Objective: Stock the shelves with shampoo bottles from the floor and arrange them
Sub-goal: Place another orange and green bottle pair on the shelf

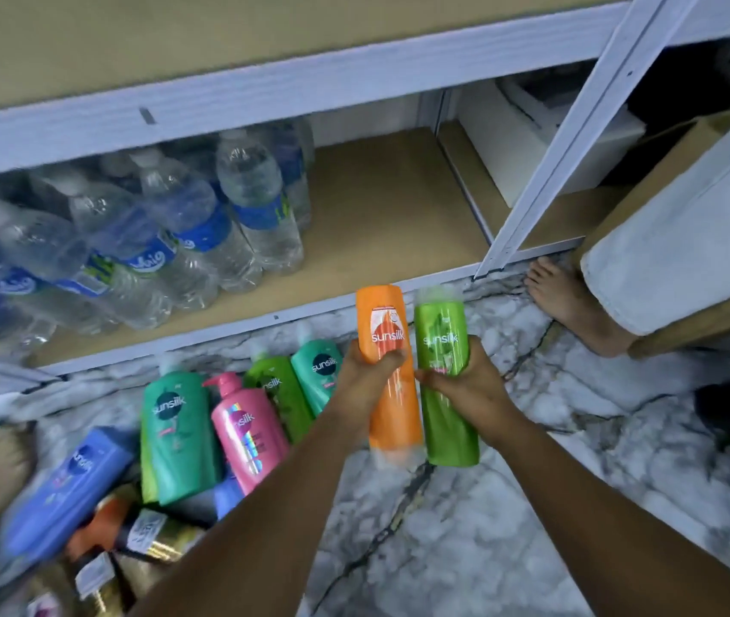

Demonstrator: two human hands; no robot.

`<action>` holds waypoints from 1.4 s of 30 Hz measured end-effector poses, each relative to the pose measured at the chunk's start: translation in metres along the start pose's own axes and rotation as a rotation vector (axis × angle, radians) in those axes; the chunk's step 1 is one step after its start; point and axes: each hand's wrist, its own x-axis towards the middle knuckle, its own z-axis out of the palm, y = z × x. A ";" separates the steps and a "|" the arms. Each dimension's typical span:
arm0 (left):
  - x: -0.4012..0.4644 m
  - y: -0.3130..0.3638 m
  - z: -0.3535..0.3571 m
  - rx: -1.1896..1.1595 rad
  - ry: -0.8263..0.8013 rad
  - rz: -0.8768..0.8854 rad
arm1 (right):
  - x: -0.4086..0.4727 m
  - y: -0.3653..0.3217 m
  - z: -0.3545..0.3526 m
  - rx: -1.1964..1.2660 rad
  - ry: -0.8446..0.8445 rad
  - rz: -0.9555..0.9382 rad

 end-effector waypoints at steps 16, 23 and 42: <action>-0.294 0.250 -0.061 -0.062 0.095 0.085 | -0.210 -0.305 -0.060 -0.072 -0.115 -0.077; -0.395 0.332 -0.073 -0.089 0.136 0.179 | -0.281 -0.406 -0.087 -0.034 -0.188 -0.164; -0.527 0.474 -0.108 -0.158 0.195 0.468 | -0.362 -0.584 -0.120 0.013 -0.224 -0.463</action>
